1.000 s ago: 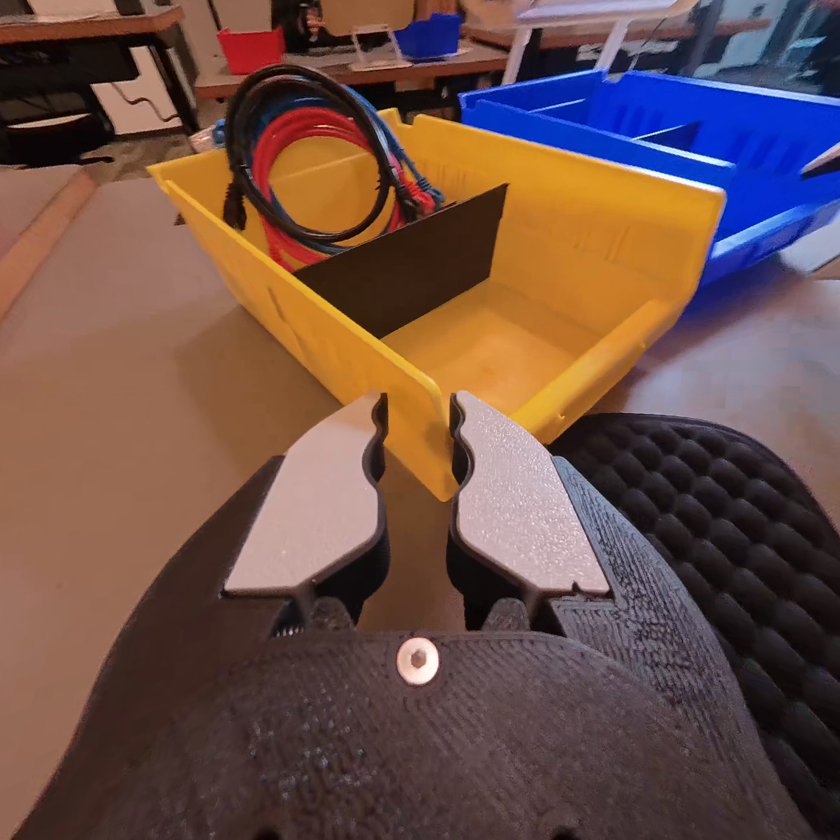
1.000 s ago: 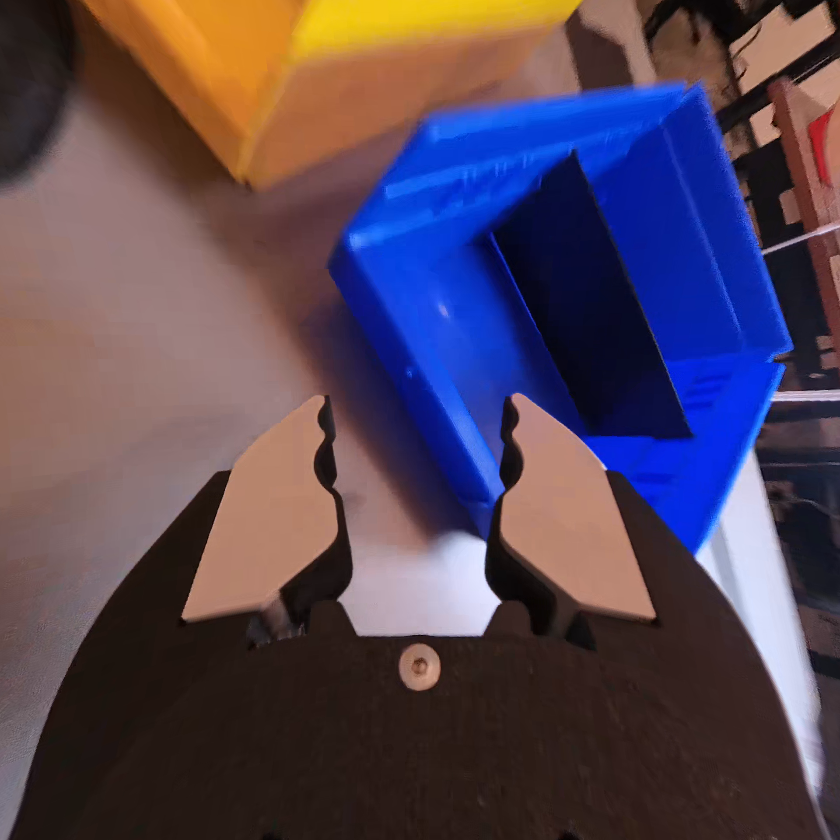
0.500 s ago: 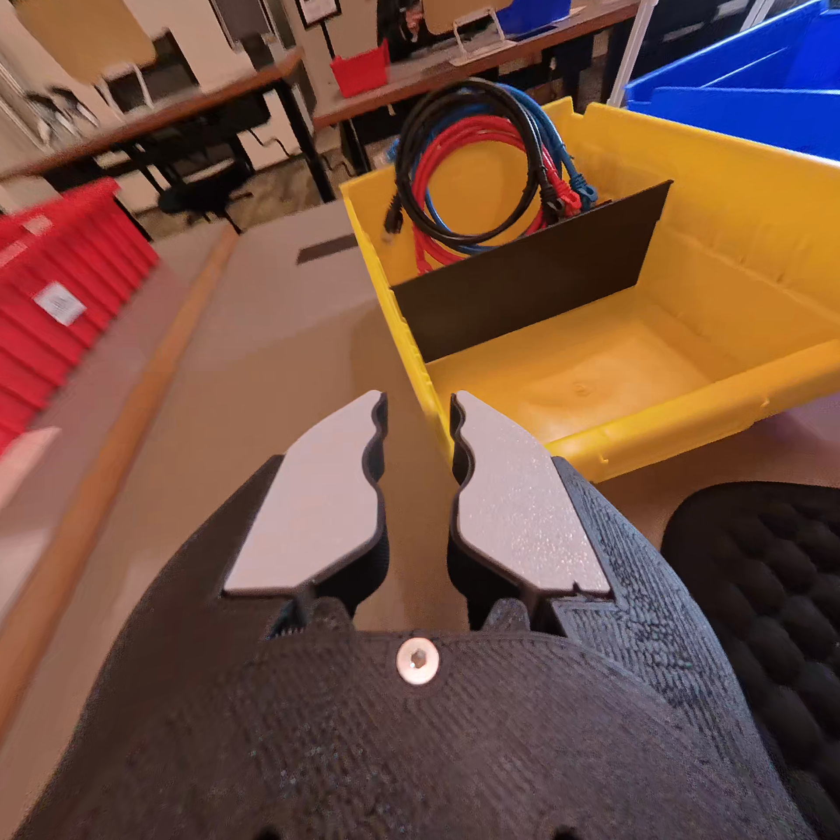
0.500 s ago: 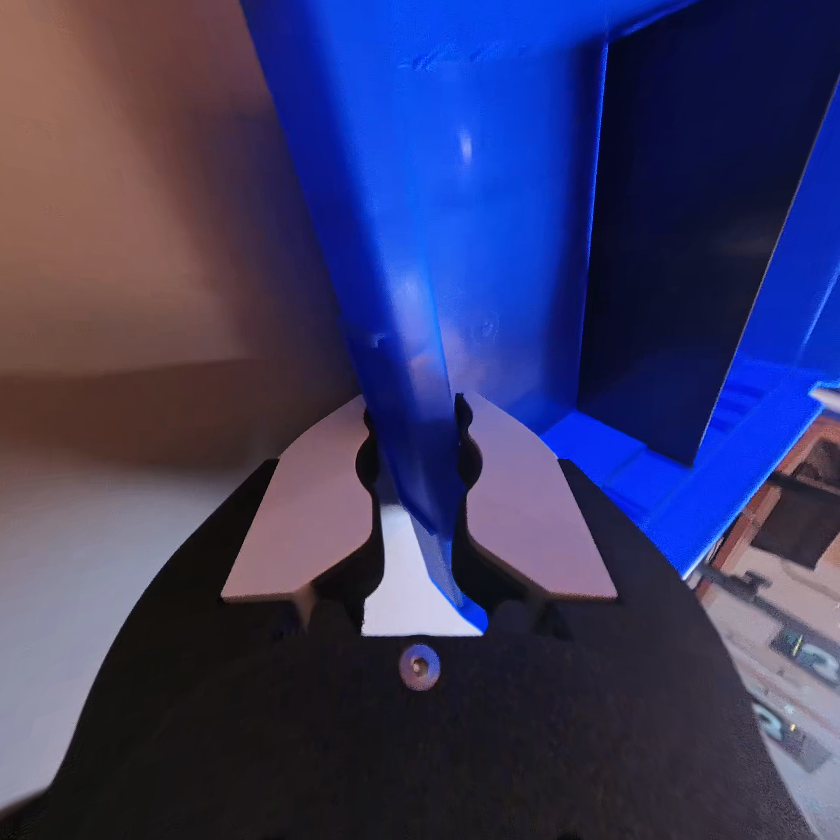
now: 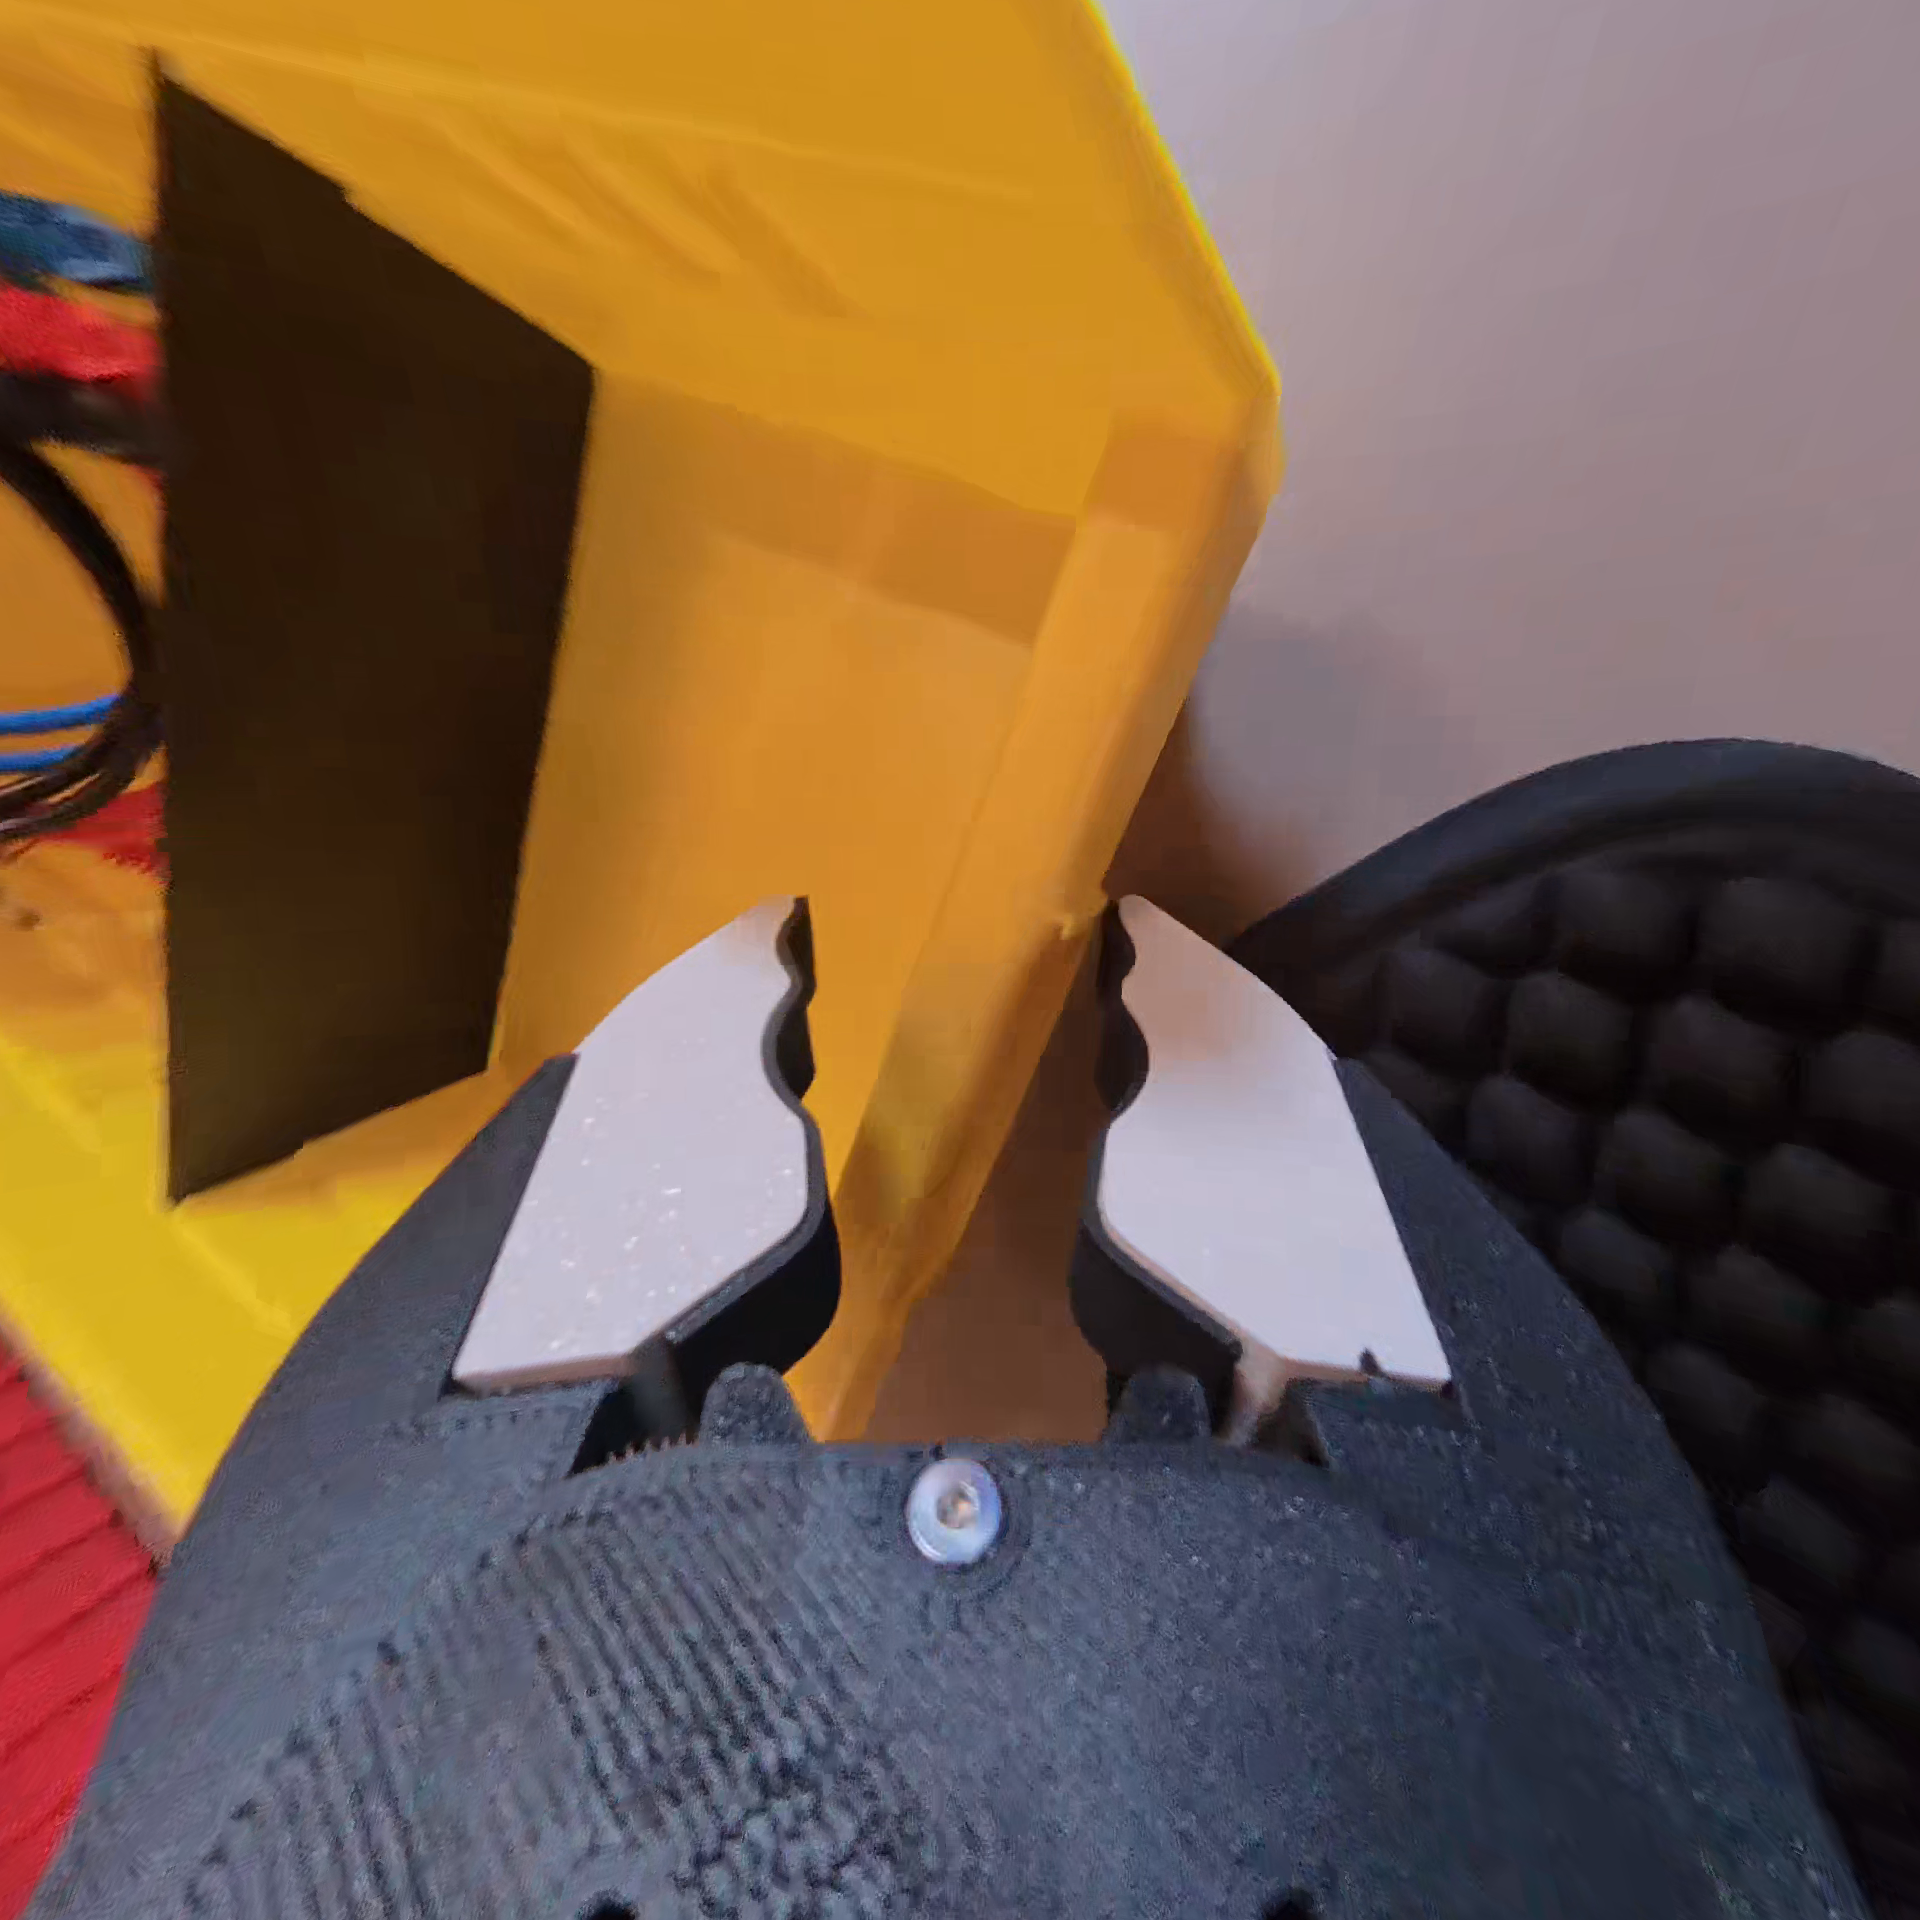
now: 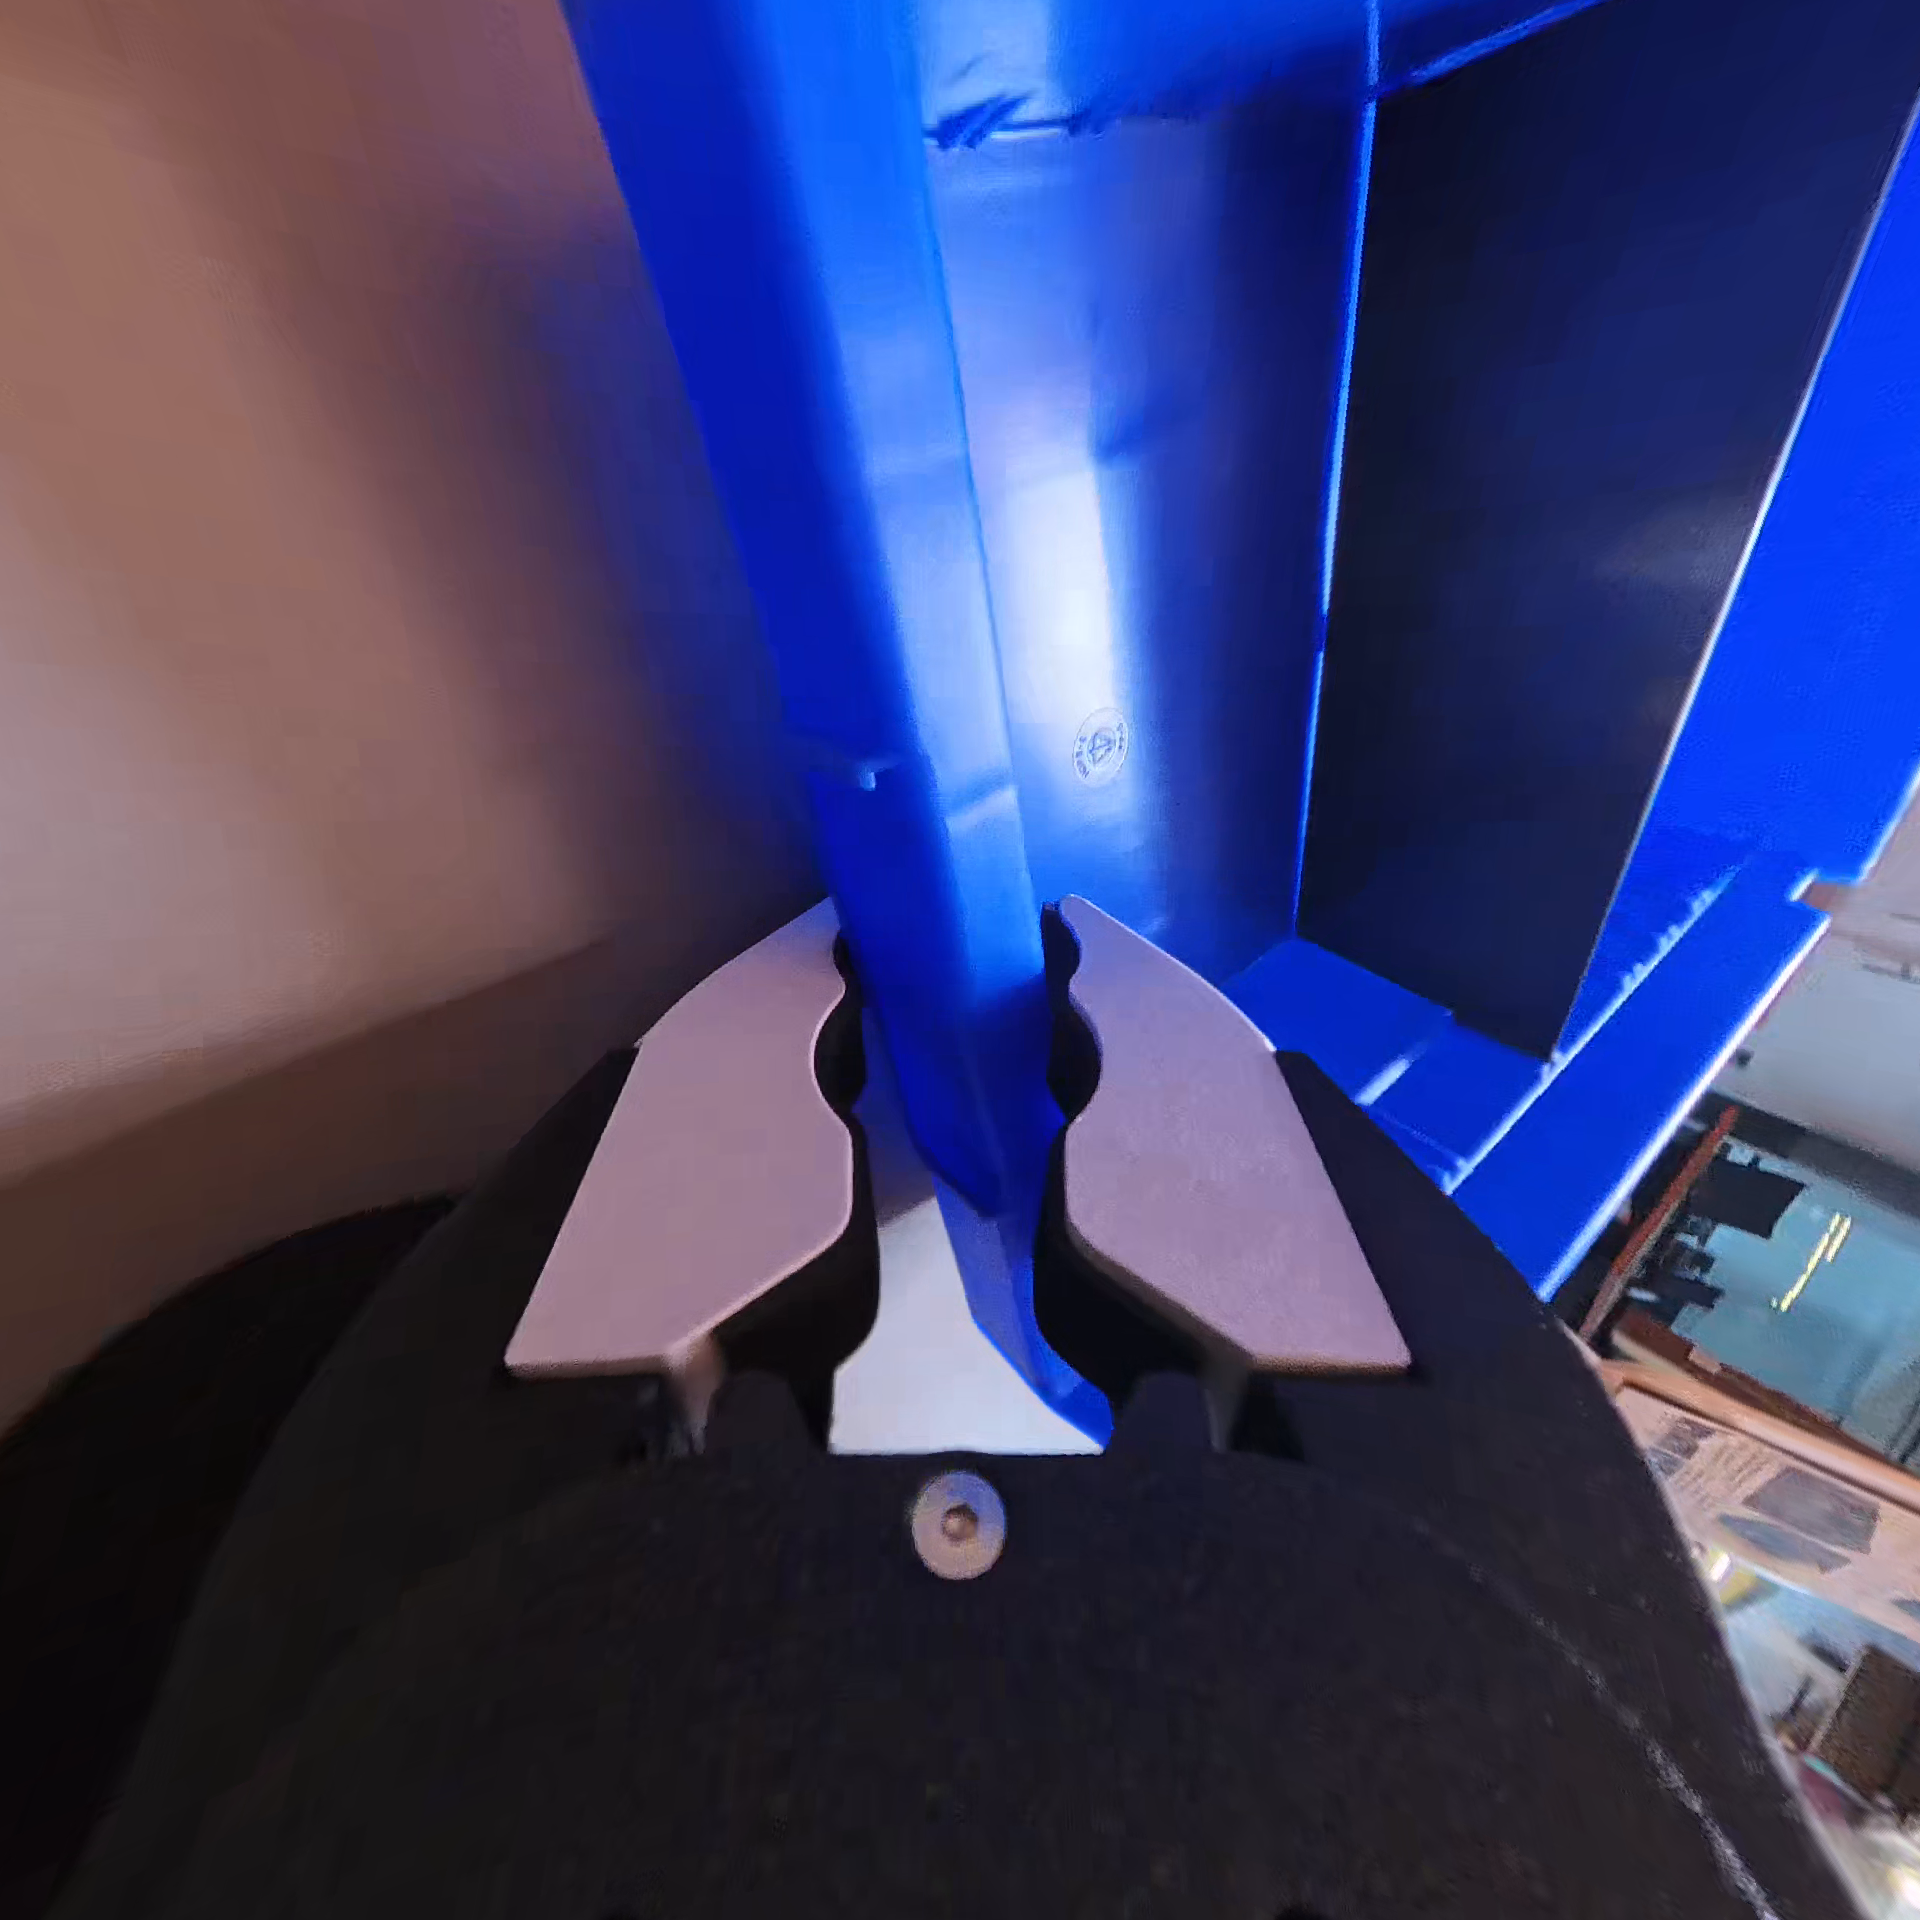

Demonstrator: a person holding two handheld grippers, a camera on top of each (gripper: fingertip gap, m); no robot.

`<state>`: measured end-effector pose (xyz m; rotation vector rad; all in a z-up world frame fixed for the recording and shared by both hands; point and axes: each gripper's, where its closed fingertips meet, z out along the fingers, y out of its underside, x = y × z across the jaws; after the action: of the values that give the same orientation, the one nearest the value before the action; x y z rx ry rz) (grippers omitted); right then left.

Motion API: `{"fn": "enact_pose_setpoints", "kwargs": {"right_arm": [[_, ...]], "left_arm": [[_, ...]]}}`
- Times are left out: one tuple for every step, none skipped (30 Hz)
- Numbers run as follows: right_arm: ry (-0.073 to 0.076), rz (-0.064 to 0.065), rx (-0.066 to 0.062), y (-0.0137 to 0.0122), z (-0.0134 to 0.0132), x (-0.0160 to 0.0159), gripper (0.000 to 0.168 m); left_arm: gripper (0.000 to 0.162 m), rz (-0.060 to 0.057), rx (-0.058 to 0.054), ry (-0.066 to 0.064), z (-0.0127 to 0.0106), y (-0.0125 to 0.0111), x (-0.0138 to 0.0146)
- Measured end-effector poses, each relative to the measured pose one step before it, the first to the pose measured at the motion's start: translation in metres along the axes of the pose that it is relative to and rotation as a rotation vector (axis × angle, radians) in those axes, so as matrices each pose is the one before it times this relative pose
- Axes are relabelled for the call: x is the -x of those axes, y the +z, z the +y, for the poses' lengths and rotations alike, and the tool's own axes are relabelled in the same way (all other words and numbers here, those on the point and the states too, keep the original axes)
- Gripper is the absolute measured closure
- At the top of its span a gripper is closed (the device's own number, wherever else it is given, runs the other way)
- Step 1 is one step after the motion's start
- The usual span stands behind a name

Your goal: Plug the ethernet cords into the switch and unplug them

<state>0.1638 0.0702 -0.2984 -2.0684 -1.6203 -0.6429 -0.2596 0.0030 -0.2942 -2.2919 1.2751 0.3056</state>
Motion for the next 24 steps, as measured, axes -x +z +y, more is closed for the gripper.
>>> {"fn": "enact_pose_setpoints", "kwargs": {"right_arm": [[0.0123, 0.0076, 0.0055, 0.00754, 0.00276, -0.0105, 0.137], [0.0039, 0.0123, 0.0025, 0.00824, 0.00156, -0.01116, 0.137], [-0.0045, 0.0201, -0.0039, 0.00897, 0.00037, -0.01206, 0.138], [-0.0051, 0.0198, 0.0002, 0.00933, 0.0009, -0.01199, 0.138], [-0.0028, 0.0144, 0.0051, 0.00904, 0.00123, -0.01121, 0.138], [-0.005, 0.0097, 0.0023, 0.00873, 0.0006, -0.01017, 0.138], [-0.0057, 0.0042, -0.0074, 0.0078, -0.00082, -0.00882, 0.138], [-0.003, 0.0015, -0.0091, 0.00716, -0.00106, -0.00781, 0.138], [-0.0055, 0.0039, -0.0088, 0.00658, -0.00067, -0.00724, 0.138], [-0.002, 0.0043, -0.0044, 0.00594, -0.00001, -0.00664, 0.138], [-0.0041, 0.002, -0.0073, 0.00472, -0.00028, -0.00518, 0.138], [-0.0015, -0.0003, -0.0048, 0.00349, -0.00006, -0.00382, 0.138], [-0.0067, 0.0009, -0.0037, 0.00228, -0.00038, -0.00249, 0.138], [-0.0072, 0.0024, -0.0056, 0.00139, -0.00052, -0.00147, 0.138], [0.0035, 0.0009, -0.0011, 0.00076, -0.00026, -0.00087, 0.138], [0.0042, -0.0006, 0.0003, 0.00018, 0.00001, -0.00027, 0.138], [0.0036, 0.0018, 0.0013, 0.00011, 0.00004, -0.00003, 0.138], [0.001, 0.0041, 0.0015, 0.00003, 0.00003, -0.00015, 0.138], [0.0001, 0.0046, -0.0013, 0.00004, -0.00008, -0.0001, 0.137], [-0.0011, 0.0056, -0.0048, 0.00002, -0.00029, -0.00021, 0.137], [0.0024, 0.0054, -0.0046, -0.00012, -0.00001, -0.00027, 0.137], [0.0048, 0.0056, -0.0037, -0.00019, 0.00011, -0.00013, 0.137], [0.0033, 0.0075, -0.0042, -0.00017, 0.0, -0.00019, 0.137], [0.0055, 0.0087, -0.0029, -0.0002, 0.00005, -0.00025, 0.137]], "left_arm": [[0.115, 0.0426, 0.0105, 0.0017, -0.00308, 0.00722, -0.00467], [0.119, 0.0158, -0.0064, 0.0067, -0.00568, 0.00344, -0.00145], [0.123, 0.0083, -0.0034, 0.0058, -0.0057, 0.0021, -0.00221], [0.127, -0.0021, 0.0052, 0.0156, -0.00526, 0.00197, -0.00204], [0.13, -0.0124, -0.0016, 0.0085, -0.00682, 0.00196, -0.00132], [0.13, -0.0134, 0.0009, -0.0181, -0.00645, 0.00207, 0.00027], [0.131, -0.0072, -0.0075, -0.0034, -0.00574, 0.00202, 0.00062], [0.132, -0.0003, -0.0126, 0.0011, -0.0046, 0.00215, 0.00107], [0.132, 0.0038, -0.0175, -0.0125, -0.00376, 0.00261, 0.00219], [0.132, 0.0006, -0.0144, -0.0218, -0.00262, 0.00275, 0.0036], [0.132, -0.0053, -0.008, -0.0173, -0.00109, 0.00262, 0.00502], [0.132, -0.0089, -0.0027, -0.0107, 0.00009, 0.0026, 0.00589], [0.132, -0.0078, -0.0014, -0.0047, 0.0005, 0.00233, 0.00623], [0.132, -0.0038, -0.0029, 0.003, 0.00103, 0.00228, 0.00602], [0.133, -0.0007, -0.0089, 0.01, 0.0011, 0.00219, 0.00604], [0.133, 0.0023, -0.0046, -0.0019, 0.00224, 0.00202, 0.00637], [0.133, 0.0023, -0.0007, -0.002, 0.00325, 0.00203, 0.00727], [0.133, 0.0004, -0.0018, 0.0005, 0.00347, 0.00209, 0.00807], [0.133, 0.0013, -0.0041, -0.0032, 0.00341, 0.00216, 0.00802], [0.133, 0.0072, -0.0007, -0.0173, 0.00345, 0.00183, 0.00678], [0.133, 0.0115, -0.0011, -0.0139, 0.00264, 0.00136, 0.00523], [0.133, 0.0084, -0.004, -0.0017, 0.00178, 0.00081, 0.00374], [0.133, 0.0043, 0.0001, -0.0017, 0.00168, 0.0005, 0.00276], [0.133, -0.0027, -0.0007, 0.0025, 0.00095, 0.00058, 0.00245]]}}
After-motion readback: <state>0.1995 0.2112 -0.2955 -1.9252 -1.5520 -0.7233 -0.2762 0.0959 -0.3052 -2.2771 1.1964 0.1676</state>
